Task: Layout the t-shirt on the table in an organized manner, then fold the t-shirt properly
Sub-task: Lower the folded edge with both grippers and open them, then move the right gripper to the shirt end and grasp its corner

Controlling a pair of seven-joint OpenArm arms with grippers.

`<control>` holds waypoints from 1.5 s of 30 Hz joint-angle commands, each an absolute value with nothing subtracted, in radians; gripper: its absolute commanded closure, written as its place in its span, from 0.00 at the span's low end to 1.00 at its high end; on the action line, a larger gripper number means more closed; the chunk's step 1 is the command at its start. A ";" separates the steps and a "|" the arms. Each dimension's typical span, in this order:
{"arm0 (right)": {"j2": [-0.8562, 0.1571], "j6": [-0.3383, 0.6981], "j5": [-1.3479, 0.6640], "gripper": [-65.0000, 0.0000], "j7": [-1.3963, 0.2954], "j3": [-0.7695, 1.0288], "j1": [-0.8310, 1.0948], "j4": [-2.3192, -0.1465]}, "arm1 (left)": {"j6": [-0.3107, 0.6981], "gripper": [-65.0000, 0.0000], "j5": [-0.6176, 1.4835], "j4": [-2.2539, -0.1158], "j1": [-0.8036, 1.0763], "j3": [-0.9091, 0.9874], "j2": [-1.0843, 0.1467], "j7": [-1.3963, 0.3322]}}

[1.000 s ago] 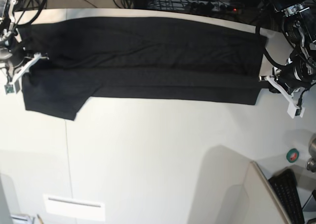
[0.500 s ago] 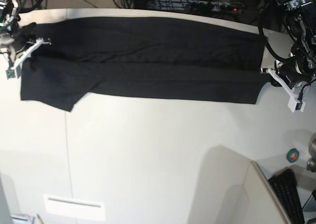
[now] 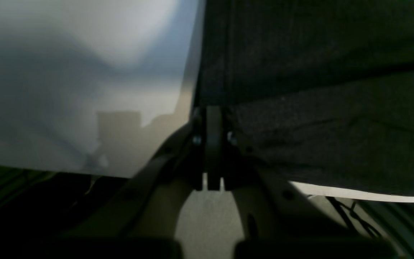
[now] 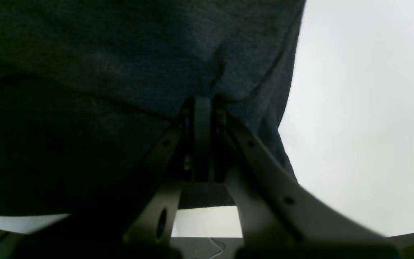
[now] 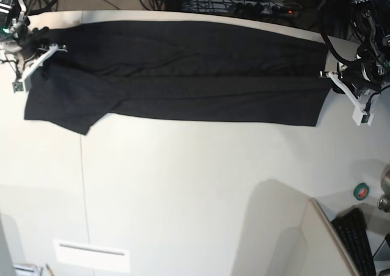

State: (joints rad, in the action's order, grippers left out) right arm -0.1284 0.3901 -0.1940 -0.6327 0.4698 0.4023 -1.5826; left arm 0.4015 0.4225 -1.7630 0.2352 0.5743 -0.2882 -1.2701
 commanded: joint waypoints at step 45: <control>-0.308 0.303 -0.199 0.61 -0.608 0.590 -0.180 -1.018 | 0.579 1.00 0.418 -1.770 0.255 1.067 -0.285 -1.262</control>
State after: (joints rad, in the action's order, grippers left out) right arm -0.2924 0.2974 -0.1879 -0.6285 0.5900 -0.1589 -0.9993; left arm 0.5770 0.4183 -1.7561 0.2546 1.0580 -0.2634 -1.2728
